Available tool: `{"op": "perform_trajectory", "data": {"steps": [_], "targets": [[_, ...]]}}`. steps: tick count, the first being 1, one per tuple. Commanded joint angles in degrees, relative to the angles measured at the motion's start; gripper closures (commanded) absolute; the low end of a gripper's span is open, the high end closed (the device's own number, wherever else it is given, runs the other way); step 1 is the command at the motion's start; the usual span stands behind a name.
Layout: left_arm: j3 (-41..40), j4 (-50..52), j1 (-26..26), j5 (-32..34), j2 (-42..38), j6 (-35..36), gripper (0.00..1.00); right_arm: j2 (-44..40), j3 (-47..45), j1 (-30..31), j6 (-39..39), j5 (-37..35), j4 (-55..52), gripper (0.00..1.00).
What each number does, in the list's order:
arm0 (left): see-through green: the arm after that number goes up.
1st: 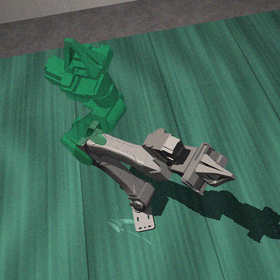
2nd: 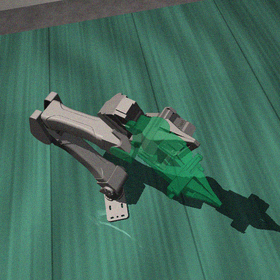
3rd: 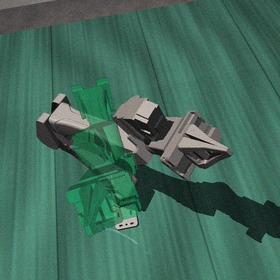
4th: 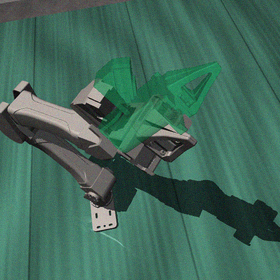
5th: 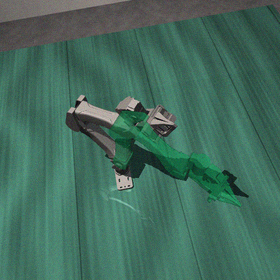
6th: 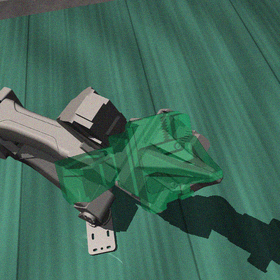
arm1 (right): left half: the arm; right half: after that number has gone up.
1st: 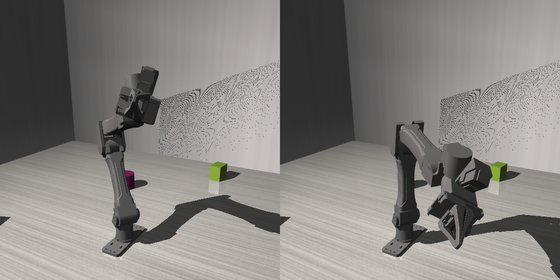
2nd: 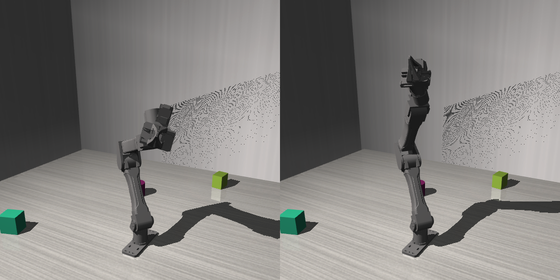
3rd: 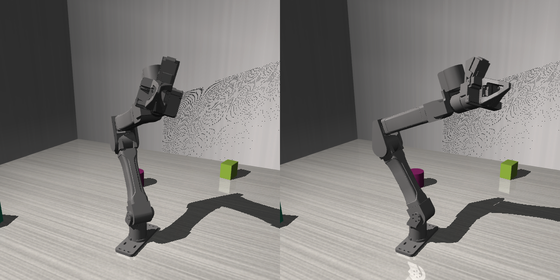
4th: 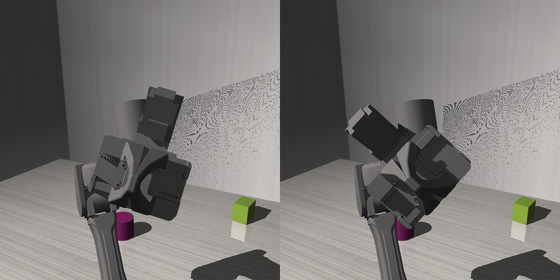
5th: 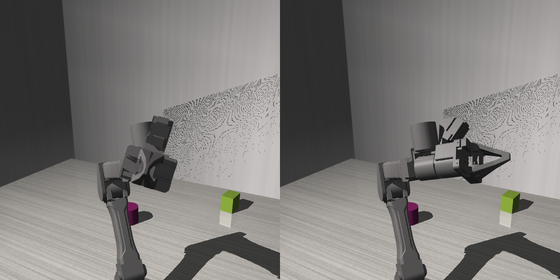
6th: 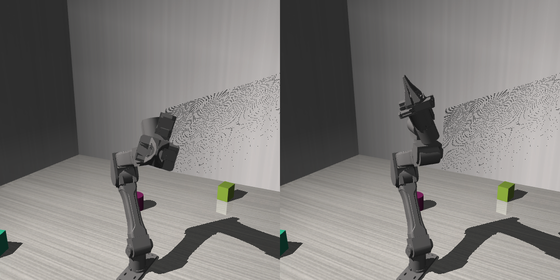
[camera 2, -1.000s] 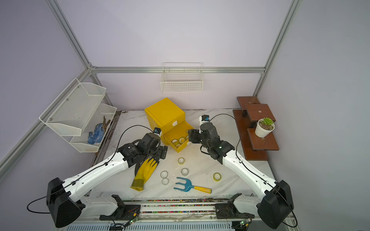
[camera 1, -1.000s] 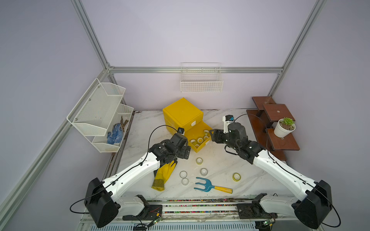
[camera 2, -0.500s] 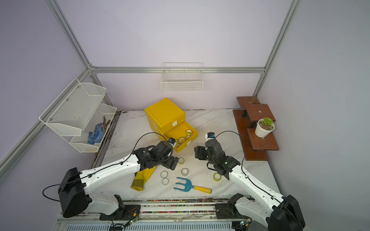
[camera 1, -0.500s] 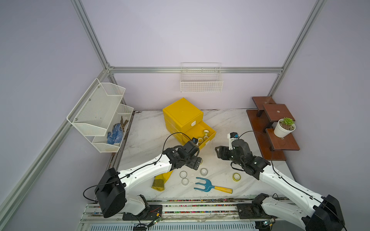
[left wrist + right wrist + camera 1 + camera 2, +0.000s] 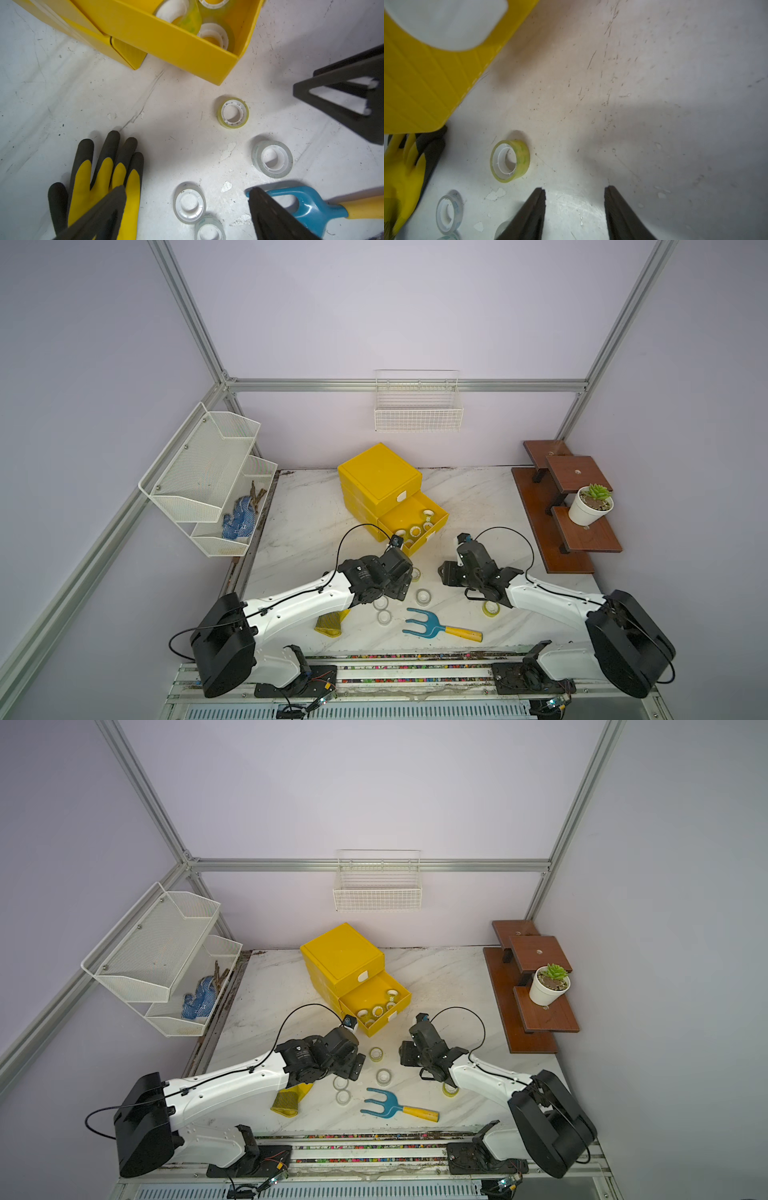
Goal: Place the transparent tape into the drawer according to color
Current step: Adjust the tape at the center of the board.
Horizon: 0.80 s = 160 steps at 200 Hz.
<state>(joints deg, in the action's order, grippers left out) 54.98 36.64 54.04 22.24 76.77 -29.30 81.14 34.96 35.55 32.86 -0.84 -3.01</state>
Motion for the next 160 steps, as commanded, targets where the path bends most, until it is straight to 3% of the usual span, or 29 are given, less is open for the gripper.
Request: {"op": "perform_trajectory", "data": {"steps": [1, 68, 121, 160], "targets": [[-1.2, 1.4, 0.0, 3.3, -1.9, -3.2, 0.04, 2.7, 2.5, 1.3, -0.9, -3.1, 6.4, 0.55], [-2.9, 2.9, -0.2, 6.6, -4.1, -5.6, 0.03, 13.6, 5.9, 4.5, -2.2, -3.3, 10.9, 0.88], [-3.7, 2.6, -1.0, 5.9, -3.8, -5.6, 0.03, 16.2, 6.8, 6.3, -3.5, 2.6, 14.1, 0.91], [-4.6, 0.4, -2.5, 3.4, -3.4, -4.5, 0.02, 15.2, 5.3, 7.5, -4.7, 15.1, 18.6, 0.90]]}}
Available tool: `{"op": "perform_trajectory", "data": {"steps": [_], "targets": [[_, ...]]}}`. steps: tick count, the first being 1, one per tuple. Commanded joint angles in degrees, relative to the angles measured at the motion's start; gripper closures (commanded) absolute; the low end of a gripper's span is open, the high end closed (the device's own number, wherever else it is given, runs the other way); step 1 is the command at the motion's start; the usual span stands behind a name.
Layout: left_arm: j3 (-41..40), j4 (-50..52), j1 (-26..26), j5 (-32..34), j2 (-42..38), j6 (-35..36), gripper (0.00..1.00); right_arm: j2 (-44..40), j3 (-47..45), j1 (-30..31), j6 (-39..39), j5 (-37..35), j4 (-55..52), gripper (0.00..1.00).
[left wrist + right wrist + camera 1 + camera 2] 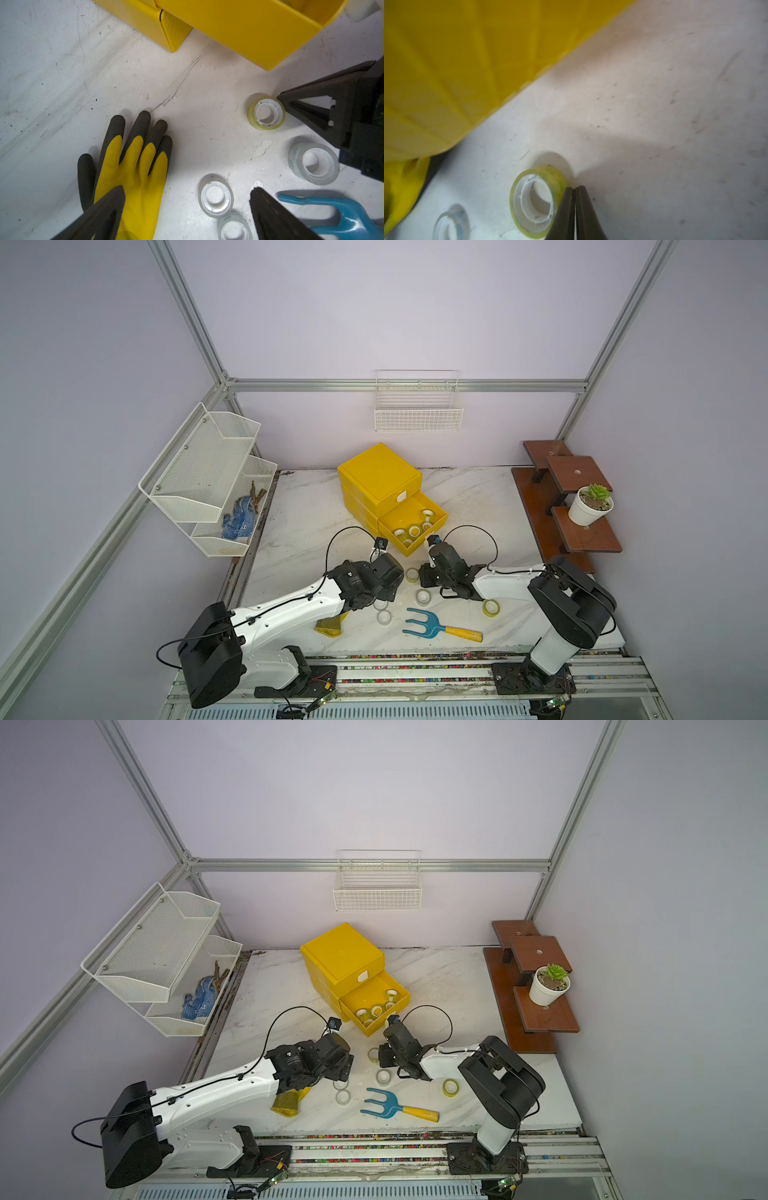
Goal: Place the transparent tape into the drawer according to color
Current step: Adjust the tape at the center of the board, then close the drawer in the storage box.
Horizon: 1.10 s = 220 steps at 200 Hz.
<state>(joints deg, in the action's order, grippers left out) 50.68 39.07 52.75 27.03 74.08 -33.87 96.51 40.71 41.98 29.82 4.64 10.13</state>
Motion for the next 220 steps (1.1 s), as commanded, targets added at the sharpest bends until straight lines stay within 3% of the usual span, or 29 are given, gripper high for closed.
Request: {"op": "perform_trajectory", "data": {"steps": [1, 18, 40, 112, 161, 220], "targets": [[-0.3, -2.1, -1.3, -1.5, -0.7, 0.1, 0.02, -0.2, -0.5, 1.1, -1.7, 10.0, 5.6, 0.90], [-0.5, -4.0, -2.2, -4.0, -0.1, 1.1, 0.02, -0.8, -0.7, 1.4, -2.1, 12.6, 6.4, 0.89], [0.4, -5.8, -2.7, -6.1, 1.9, 2.4, 0.02, -4.2, -2.2, 1.5, -1.9, 10.1, 5.3, 0.84], [6.7, -7.1, -2.8, -9.0, 14.3, 5.3, 0.04, -26.1, -9.2, 1.5, -1.7, -2.1, -4.4, 0.44], [8.5, -9.8, -2.8, -13.9, 18.8, 8.5, 0.10, -36.8, -12.4, 1.4, -1.0, -8.3, -7.4, 0.37], [10.7, -8.6, -2.8, -15.0, 24.3, 9.8, 0.21, -40.1, -12.0, 1.4, -1.5, -10.9, -9.0, 0.36]]}}
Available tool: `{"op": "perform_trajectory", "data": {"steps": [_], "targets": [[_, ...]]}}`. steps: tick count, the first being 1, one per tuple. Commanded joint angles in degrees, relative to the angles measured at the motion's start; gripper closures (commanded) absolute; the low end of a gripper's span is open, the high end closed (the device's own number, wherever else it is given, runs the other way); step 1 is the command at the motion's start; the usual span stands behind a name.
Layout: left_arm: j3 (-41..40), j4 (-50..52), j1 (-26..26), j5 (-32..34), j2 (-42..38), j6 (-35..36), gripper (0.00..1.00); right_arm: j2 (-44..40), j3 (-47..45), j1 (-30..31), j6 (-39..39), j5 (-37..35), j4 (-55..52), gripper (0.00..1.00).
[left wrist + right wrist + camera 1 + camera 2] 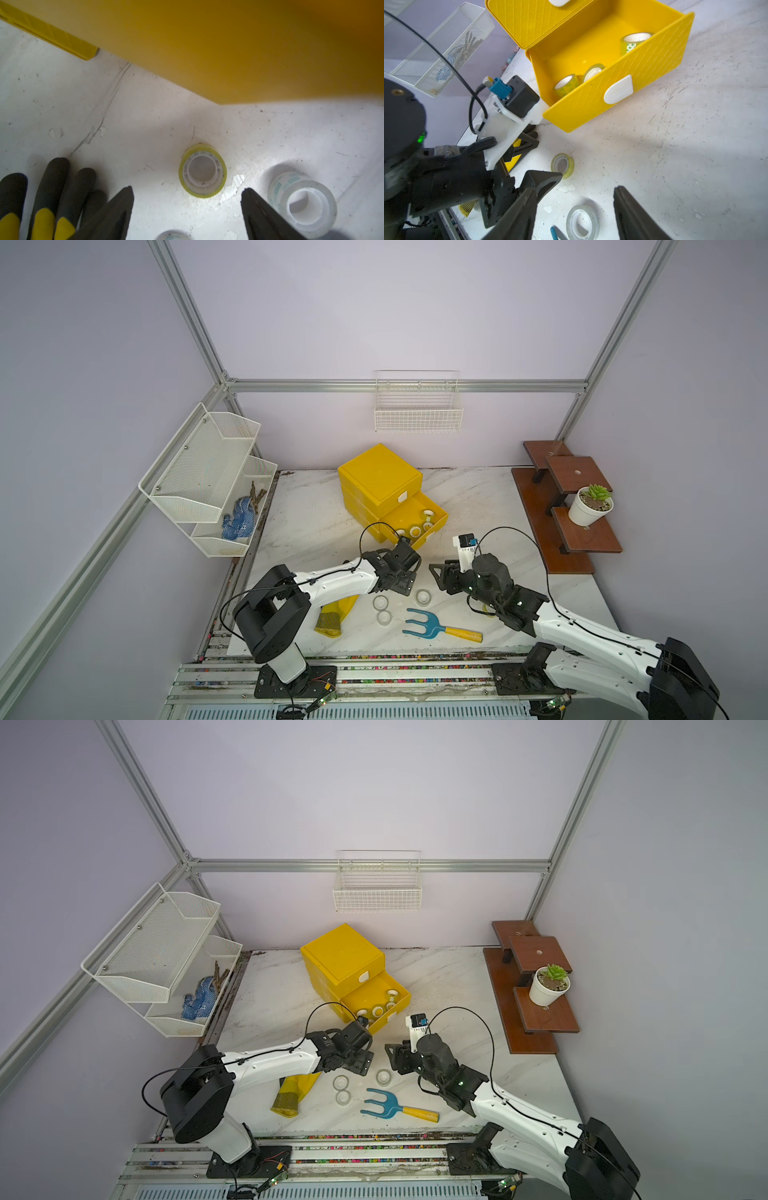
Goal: Place the transparent tape into the drawer according to color
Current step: Close the drawer in the storage box.
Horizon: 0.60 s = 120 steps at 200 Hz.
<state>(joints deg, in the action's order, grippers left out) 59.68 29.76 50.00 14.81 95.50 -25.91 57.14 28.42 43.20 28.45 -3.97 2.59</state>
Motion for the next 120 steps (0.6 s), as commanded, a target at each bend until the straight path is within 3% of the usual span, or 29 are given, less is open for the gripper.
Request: {"op": "perform_trajectory", "data": {"steps": [1, 46, 83, 120], "targets": [[1.8, 0.9, 0.0, -2.7, 3.0, 1.8, 0.21, -0.8, 0.4, 0.2, -0.2, -2.2, -1.4, 0.36], [-0.7, 0.0, -0.1, -0.9, -1.4, 1.1, 0.21, 1.9, 1.2, 0.1, 0.2, -4.1, -0.5, 0.37], [-2.0, 1.0, 0.1, 0.2, -4.5, -0.3, 0.21, 14.1, 8.5, 0.0, -0.3, -4.6, -0.8, 0.38], [-4.9, 0.7, 0.2, 2.7, -12.5, -2.0, 0.18, 23.7, 15.6, -1.0, -2.5, -5.9, 2.7, 0.40]]}}
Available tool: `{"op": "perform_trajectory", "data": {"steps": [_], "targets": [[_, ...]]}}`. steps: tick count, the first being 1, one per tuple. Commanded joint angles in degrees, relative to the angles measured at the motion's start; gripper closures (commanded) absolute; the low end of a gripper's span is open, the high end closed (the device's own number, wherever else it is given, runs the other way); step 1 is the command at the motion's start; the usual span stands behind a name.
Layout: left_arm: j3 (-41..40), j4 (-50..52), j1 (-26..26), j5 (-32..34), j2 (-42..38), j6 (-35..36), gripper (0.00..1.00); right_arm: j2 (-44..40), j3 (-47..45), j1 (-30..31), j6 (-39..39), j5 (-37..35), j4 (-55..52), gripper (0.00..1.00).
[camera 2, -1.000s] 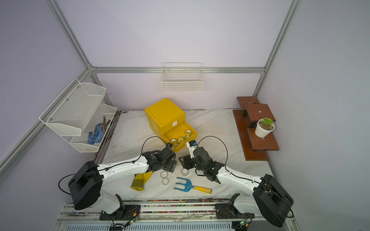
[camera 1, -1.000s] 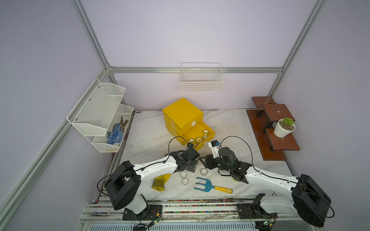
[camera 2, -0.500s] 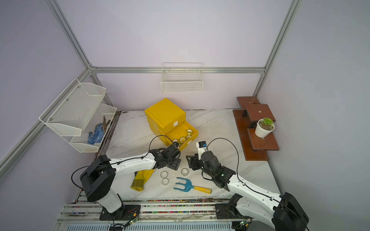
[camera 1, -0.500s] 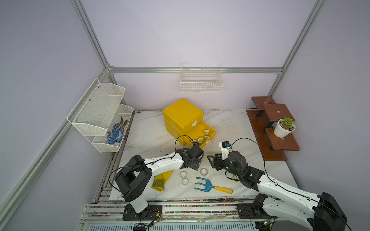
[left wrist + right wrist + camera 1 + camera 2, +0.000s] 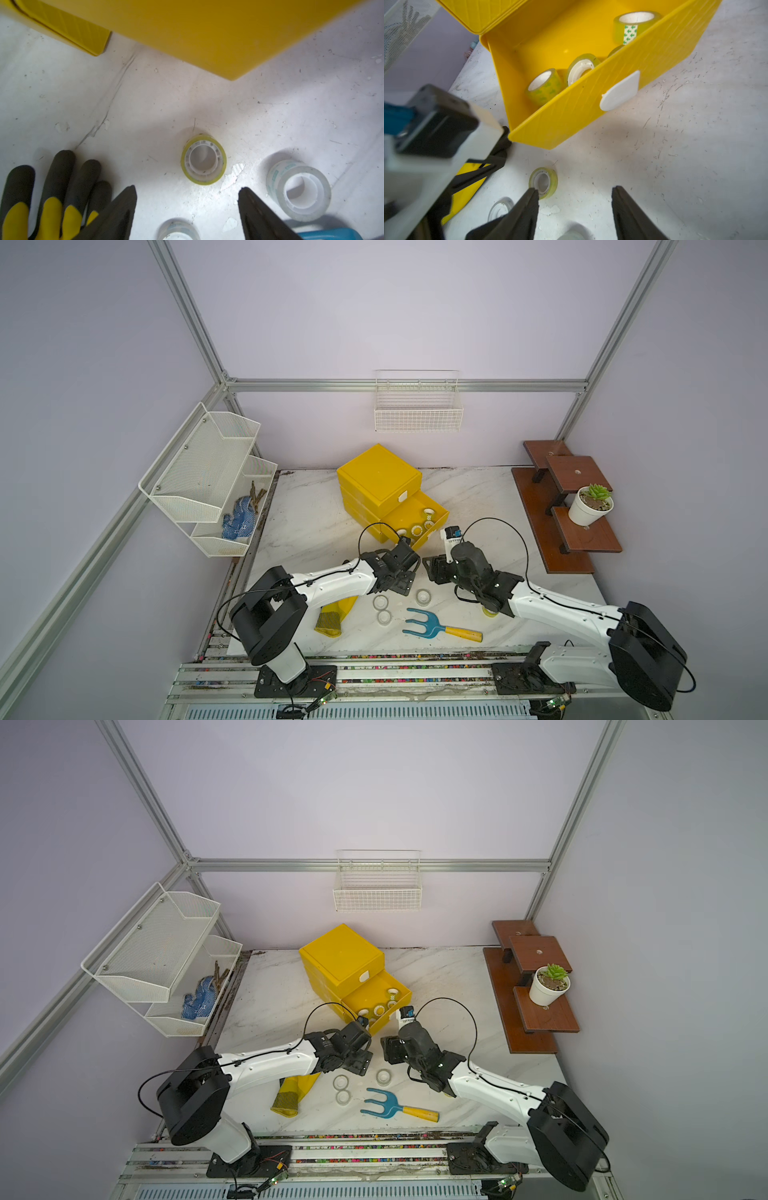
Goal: Place the transparent tape into the drawer according to color
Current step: Close the drawer in the storage box.
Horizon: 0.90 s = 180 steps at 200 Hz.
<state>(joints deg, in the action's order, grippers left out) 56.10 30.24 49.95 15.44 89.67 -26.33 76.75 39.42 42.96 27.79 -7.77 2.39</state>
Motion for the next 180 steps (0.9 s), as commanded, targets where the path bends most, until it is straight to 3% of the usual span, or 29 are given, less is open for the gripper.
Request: {"op": "perform_trajectory", "data": {"steps": [1, 31, 92, 140, 180], "targets": [[-1.4, 0.2, 0.2, 2.2, -6.9, -1.6, 0.17, 4.3, 4.8, -0.8, -1.9, -2.1, 2.9, 0.40], [-4.2, -0.7, 0.2, 1.7, -12.2, -2.3, 0.16, 9.8, 9.3, -2.1, -3.3, -3.7, 4.1, 0.41], [-3.2, 0.0, 0.0, 1.1, -9.3, -1.9, 0.16, 17.2, 16.0, -4.8, -4.3, -4.8, 4.8, 0.43], [-1.3, -2.0, 0.5, -1.9, -3.3, 1.0, 0.13, 7.2, 9.3, -4.9, -2.1, -3.3, 5.0, 0.37], [-7.2, -9.6, 2.6, -0.1, -7.3, 3.6, 0.12, -2.8, 0.9, -5.0, -0.1, -3.3, 4.9, 0.35]]}}
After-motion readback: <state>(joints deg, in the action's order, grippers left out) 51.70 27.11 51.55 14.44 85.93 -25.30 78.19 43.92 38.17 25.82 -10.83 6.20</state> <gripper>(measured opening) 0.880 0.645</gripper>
